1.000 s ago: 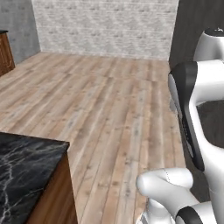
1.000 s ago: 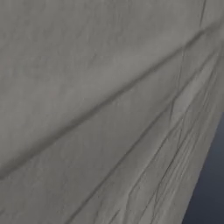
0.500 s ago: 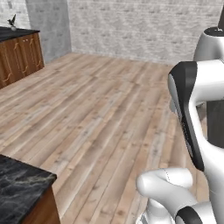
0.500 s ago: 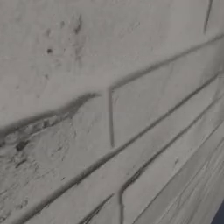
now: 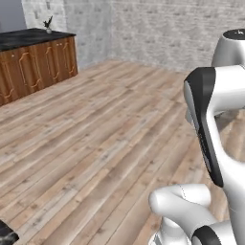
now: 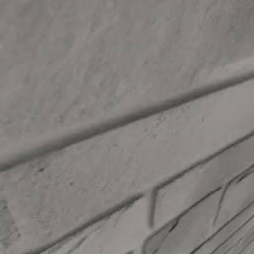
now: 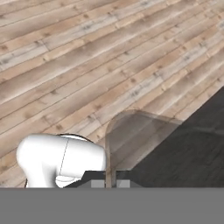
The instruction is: There is a bowl on the dining counter. Grab a lemon wedge from the fridge and place it in the bowl. Then get the liquor bottle and glass cup from the cabinet and place them next to the bowl.
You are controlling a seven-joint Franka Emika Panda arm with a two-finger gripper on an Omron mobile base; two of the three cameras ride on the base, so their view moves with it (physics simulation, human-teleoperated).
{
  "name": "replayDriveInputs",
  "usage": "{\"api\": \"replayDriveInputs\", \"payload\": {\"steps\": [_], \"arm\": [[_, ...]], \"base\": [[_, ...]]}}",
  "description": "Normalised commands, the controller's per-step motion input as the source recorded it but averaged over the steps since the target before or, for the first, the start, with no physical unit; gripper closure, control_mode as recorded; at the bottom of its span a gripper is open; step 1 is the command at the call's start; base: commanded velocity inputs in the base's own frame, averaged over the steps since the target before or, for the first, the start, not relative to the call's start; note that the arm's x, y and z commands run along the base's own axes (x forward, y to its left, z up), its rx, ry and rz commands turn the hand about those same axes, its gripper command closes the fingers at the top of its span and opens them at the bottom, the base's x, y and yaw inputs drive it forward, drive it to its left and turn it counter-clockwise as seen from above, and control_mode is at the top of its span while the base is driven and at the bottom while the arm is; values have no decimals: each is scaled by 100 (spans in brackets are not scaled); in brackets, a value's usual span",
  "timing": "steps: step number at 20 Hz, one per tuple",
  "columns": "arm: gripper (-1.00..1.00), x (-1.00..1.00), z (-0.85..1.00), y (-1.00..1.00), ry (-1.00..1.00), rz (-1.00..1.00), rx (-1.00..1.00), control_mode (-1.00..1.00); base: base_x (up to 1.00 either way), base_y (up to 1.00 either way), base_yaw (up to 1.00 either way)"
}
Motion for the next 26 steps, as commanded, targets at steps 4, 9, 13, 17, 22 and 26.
{"api": "replayDriveInputs", "payload": {"steps": [4,9,13,17,22,26], "arm": [[100,0,0,0,0,0,0,100],[100,0,0,0,0,0,0,100],[100,0,0,0,0,0,0,100],[100,0,0,0,0,0,0,100],[100,0,0,0,0,0,0,100],[100,0,0,0,0,0,0,100]], "base": [[100,-49,38],[100,-41,40],[100,-26,47],[100,-18,51],[100,-21,53],[100,-27,51]]}}
